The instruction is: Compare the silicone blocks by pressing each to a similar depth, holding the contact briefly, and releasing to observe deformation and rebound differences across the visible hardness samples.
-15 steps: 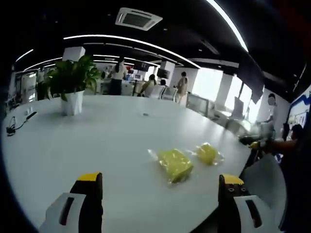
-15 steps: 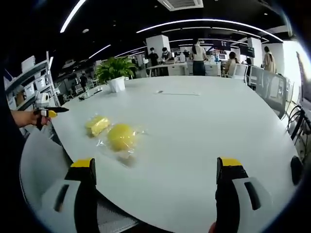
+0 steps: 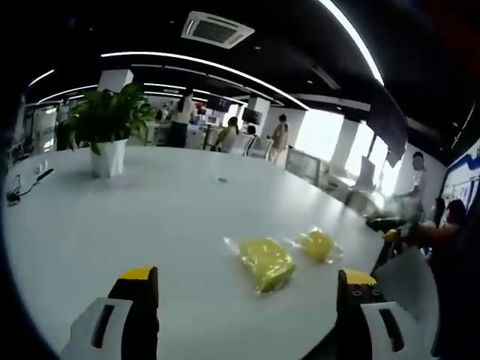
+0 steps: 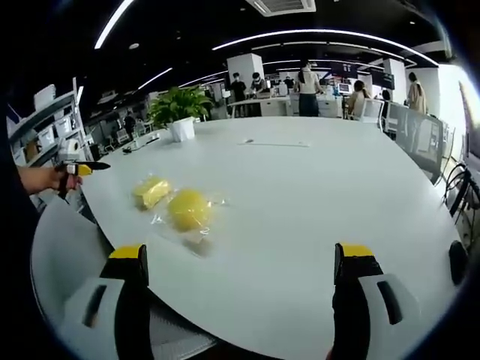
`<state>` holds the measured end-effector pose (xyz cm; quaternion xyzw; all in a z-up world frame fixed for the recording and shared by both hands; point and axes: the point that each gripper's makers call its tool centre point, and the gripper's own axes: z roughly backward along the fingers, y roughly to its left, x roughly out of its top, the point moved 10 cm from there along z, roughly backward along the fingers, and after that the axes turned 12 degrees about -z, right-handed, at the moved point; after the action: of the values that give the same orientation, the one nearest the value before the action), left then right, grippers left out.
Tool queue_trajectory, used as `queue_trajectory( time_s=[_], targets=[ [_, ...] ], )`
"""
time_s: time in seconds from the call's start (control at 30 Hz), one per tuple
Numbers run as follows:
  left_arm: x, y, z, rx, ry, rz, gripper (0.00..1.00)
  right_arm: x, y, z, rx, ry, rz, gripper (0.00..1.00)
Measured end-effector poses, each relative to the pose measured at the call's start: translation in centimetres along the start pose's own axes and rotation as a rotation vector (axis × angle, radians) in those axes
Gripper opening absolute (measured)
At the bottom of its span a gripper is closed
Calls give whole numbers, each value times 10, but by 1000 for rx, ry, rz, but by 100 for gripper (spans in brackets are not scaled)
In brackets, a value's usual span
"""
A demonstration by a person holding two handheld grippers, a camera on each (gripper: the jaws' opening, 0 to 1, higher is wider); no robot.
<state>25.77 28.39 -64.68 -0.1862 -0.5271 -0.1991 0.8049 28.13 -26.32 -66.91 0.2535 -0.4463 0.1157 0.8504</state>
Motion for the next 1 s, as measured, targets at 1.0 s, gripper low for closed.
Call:
queue_trajectory(
  time_s=[1.0],
  targets=[
    [2,4,-12,-30,41,-51,100,11,-7,-7,8,0,80,97]
  ],
)
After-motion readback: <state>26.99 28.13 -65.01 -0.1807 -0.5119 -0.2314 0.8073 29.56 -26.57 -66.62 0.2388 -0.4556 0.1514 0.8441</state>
